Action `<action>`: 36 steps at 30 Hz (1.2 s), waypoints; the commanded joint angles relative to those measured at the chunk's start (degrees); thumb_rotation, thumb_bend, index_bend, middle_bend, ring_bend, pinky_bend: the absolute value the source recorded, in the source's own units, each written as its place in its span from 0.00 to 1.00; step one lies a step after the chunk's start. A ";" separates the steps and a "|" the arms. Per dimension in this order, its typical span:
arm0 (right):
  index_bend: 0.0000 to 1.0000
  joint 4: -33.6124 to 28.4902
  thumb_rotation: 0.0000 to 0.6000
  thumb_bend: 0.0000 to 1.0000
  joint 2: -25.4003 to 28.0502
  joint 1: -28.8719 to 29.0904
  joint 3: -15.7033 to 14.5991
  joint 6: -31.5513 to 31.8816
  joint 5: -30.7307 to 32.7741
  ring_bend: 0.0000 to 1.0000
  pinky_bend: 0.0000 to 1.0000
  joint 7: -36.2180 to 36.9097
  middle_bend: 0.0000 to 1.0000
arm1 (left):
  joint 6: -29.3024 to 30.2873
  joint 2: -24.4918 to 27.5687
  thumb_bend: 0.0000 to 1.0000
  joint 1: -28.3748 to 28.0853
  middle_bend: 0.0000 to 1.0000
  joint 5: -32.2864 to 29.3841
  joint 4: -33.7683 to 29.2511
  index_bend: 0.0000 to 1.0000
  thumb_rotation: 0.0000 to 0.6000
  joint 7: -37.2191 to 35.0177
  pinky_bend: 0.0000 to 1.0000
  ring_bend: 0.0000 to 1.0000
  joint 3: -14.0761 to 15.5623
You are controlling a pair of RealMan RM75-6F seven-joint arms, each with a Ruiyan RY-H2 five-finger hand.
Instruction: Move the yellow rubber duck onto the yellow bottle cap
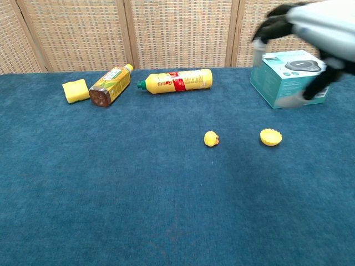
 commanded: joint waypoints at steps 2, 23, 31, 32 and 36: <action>0.41 3.42 1.00 0.00 -8.67 7.48 4.93 -3.90 9.13 0.06 0.06 -7.60 0.20 | -1.84 -0.22 0.19 0.21 0.00 0.16 0.75 0.00 1.00 -0.46 0.00 0.00 -0.73; 0.34 30.91 1.00 0.03 -22.38 23.78 9.37 -12.02 33.48 0.02 0.03 -10.31 0.16 | -9.64 -2.40 0.19 -0.21 0.00 -1.71 4.33 0.00 1.00 0.06 0.00 0.00 -4.23; 0.34 36.42 1.00 0.04 -24.36 25.41 7.01 -13.23 35.00 0.01 0.02 -7.48 0.16 | -11.18 -2.97 0.20 -0.28 0.00 -2.00 5.06 0.00 1.00 0.49 0.00 0.00 -5.35; 0.34 36.65 1.00 0.04 -24.45 25.49 6.55 -12.99 35.14 0.01 0.02 -7.43 0.16 | -11.41 -3.00 0.20 -0.29 0.00 -2.04 5.20 0.00 1.00 0.44 0.00 0.00 -5.55; 0.35 36.13 1.00 0.05 -24.37 25.43 5.88 -12.18 35.73 0.01 0.02 -7.52 0.16 | -11.68 -3.00 0.20 -0.28 0.00 -1.95 5.36 0.00 1.00 0.24 0.00 0.00 -5.95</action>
